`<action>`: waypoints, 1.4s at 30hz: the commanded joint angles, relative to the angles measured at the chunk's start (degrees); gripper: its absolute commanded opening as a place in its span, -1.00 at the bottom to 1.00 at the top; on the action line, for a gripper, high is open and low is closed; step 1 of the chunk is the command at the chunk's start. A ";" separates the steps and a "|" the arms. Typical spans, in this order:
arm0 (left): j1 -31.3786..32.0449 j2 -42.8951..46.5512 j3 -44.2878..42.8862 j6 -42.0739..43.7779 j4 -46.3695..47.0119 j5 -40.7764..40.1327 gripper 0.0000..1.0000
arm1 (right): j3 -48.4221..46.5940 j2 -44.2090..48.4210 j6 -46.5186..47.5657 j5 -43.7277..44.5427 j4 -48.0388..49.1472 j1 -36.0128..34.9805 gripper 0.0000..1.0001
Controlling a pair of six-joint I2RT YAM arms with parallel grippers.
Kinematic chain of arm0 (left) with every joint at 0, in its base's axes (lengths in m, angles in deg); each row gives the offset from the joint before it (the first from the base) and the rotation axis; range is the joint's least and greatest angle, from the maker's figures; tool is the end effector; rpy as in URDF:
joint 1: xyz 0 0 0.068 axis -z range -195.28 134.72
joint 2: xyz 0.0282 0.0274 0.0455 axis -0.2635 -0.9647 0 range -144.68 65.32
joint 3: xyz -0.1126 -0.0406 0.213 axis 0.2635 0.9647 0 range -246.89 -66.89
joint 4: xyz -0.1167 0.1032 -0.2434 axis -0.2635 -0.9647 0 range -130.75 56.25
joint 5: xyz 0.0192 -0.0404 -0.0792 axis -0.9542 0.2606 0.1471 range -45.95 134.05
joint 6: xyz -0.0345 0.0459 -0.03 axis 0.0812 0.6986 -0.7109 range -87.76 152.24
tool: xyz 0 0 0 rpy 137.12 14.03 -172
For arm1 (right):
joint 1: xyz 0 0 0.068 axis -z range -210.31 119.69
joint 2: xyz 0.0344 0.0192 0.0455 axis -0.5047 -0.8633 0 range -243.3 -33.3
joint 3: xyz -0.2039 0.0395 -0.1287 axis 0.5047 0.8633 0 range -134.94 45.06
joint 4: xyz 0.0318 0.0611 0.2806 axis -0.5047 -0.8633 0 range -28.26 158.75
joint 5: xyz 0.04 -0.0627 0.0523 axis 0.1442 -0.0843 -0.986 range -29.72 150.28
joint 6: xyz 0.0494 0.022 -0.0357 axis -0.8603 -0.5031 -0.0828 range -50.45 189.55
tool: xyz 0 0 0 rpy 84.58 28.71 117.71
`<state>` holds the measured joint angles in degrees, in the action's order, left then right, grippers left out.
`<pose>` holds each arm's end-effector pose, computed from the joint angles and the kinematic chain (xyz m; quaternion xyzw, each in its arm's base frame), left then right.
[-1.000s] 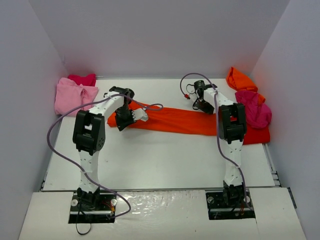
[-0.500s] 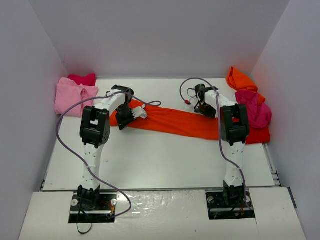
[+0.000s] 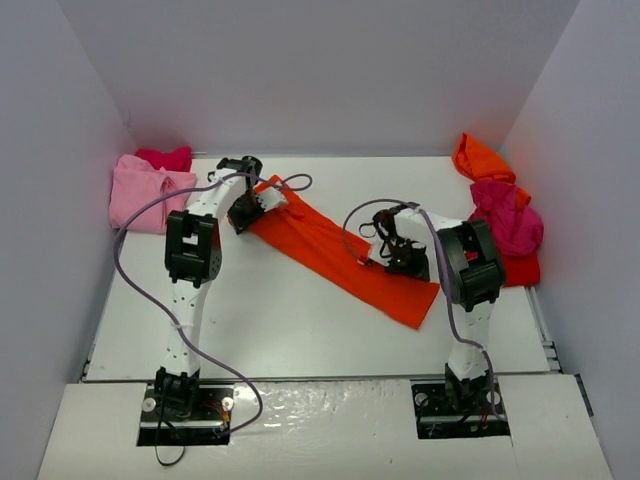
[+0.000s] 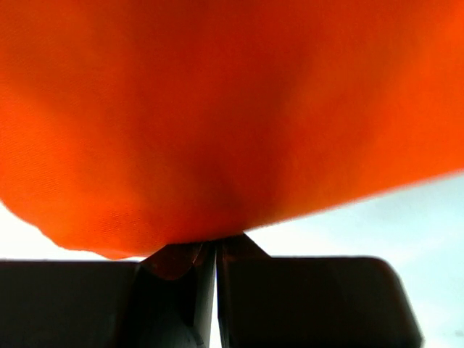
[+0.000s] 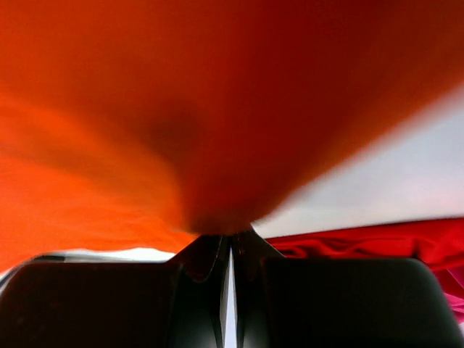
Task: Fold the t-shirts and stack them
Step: Rotate the tshirt 80 degrees
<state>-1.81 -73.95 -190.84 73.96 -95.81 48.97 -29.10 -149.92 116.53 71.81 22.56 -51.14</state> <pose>0.4902 -0.1219 0.1305 0.4642 0.8779 -0.0146 0.1169 0.3501 0.1223 0.0587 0.5540 -0.8264 0.1005 0.0113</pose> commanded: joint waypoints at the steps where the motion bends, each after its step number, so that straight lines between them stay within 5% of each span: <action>1: 2.72 -1.92 -5.32 -3.06 2.63 -3.81 -1.00 | 2.53 1.13 -1.21 -12.86 -4.54 -6.69 -1.00; 9: 5.24 -8.14 -17.20 -5.99 1.76 -9.34 -1.00 | 2.40 -0.05 -4.51 -19.40 -5.99 -23.29 -1.00; 29: 1.94 -12.37 -26.38 -13.57 10.96 -17.16 -0.97 | -13.48 -8.57 -9.86 -33.68 -8.92 -43.01 -1.00; 37: 1.53 -9.41 -26.66 -15.56 11.77 -14.98 -0.96 | -16.69 -8.88 -12.02 -28.86 -8.22 -43.29 -1.00; 42: 0.71 -0.58 -19.54 -14.80 13.37 -11.98 -0.96 | -14.28 1.19 -13.26 -23.48 -10.28 -42.83 -1.00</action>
<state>-0.36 -87.35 -213.53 59.90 -85.50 35.32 -44.51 -157.80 103.90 42.90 10.96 -94.56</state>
